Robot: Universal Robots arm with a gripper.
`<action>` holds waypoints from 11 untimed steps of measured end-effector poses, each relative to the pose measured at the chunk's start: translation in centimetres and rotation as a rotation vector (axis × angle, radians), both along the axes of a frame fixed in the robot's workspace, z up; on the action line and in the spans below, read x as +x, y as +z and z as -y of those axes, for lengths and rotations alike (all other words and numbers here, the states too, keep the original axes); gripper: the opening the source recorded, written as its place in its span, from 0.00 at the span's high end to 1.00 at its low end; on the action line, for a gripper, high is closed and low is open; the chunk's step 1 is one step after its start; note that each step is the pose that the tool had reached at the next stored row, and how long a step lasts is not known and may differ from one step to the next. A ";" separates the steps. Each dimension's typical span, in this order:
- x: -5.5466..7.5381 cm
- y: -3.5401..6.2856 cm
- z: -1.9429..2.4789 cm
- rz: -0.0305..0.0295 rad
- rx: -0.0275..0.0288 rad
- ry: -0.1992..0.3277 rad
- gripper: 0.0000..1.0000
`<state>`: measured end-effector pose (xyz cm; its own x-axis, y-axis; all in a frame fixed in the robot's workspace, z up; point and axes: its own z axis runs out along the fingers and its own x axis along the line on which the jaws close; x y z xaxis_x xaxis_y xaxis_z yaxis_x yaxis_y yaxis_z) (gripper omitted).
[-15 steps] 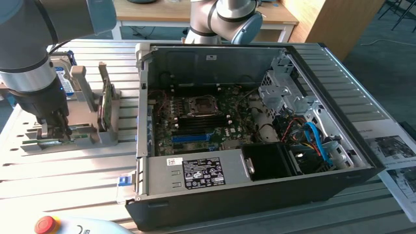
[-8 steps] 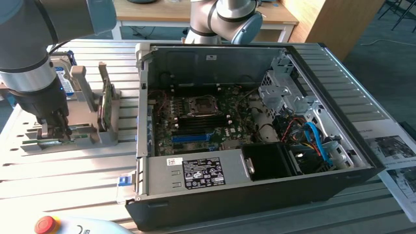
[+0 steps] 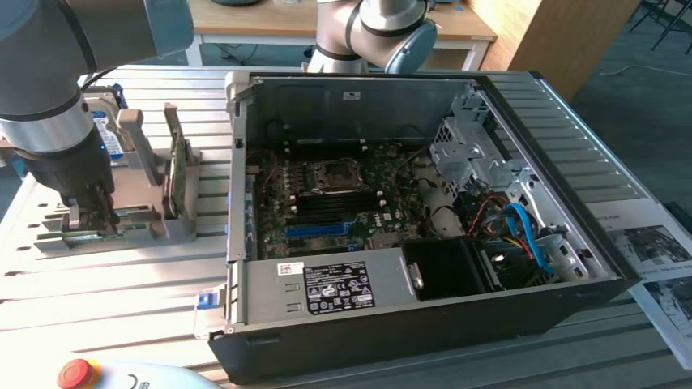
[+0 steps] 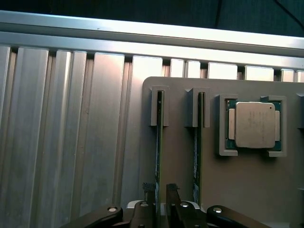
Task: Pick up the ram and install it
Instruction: 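Pick up the ram and move it above insertion slot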
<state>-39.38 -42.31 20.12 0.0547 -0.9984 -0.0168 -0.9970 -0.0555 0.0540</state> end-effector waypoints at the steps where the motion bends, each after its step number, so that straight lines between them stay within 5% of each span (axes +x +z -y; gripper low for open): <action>1: 0.0 0.00 0.00 0.0001 0.0000 0.000 0.78; 4: 0.0 0.00 0.00 0.0000 0.0000 0.000 0.88; 11: 0.0 0.00 0.00 -0.0001 0.0000 0.000 0.88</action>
